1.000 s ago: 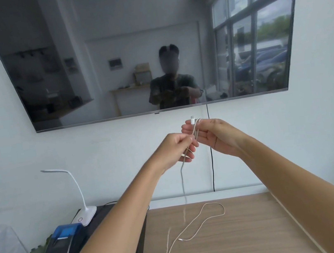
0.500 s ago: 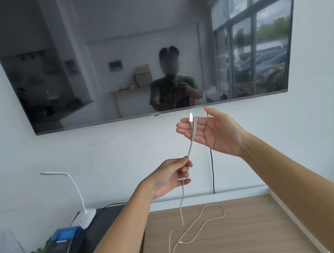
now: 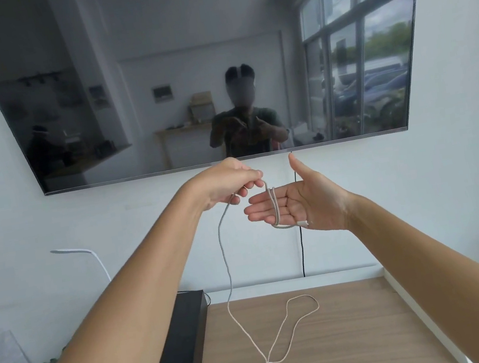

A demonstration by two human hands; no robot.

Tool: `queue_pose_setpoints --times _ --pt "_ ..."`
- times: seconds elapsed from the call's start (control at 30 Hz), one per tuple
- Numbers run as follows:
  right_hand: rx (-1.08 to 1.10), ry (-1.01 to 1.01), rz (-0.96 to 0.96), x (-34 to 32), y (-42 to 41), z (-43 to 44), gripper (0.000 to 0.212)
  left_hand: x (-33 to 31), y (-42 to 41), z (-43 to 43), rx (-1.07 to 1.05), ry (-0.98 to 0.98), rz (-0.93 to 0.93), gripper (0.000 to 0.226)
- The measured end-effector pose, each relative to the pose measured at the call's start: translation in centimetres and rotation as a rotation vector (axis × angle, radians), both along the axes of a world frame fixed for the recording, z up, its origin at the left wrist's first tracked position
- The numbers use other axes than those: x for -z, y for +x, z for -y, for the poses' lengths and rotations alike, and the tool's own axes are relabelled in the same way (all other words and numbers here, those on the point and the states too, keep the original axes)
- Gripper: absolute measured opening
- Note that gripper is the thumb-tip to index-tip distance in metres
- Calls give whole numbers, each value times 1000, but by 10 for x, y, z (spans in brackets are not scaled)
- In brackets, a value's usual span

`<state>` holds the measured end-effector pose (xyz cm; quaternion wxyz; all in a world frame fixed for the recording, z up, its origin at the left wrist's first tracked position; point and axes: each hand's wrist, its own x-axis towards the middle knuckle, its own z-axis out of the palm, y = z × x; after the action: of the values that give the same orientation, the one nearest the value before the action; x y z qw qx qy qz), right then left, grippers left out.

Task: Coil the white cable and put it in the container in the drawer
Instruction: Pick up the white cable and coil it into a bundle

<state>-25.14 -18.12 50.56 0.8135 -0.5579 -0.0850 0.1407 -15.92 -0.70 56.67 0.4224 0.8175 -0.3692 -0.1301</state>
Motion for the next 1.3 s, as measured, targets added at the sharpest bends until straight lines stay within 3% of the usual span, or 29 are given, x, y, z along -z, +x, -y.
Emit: queue_pose_setpoints --times 0.17,0.33,0.63,0.8,1.17,1.3 --pt "124 18 12 2 0 1 103 13 -22 7 -2 -85 75 21" --pt "241 -5 111 2 2 9 77 51 -39 6 48 -169 204 25" --pt "220 77 103 10 3 14 79 115 -40 3 84 -254 245 21" --pt "167 251 152 11 -2 12 68 123 -42 9 136 -510 2 23" --pt "132 3 290 13 -5 18 63 127 -46 15 226 -717 -317 26" --pt "85 -46 310 14 -5 23 48 129 -48 15 245 -706 -305 27"
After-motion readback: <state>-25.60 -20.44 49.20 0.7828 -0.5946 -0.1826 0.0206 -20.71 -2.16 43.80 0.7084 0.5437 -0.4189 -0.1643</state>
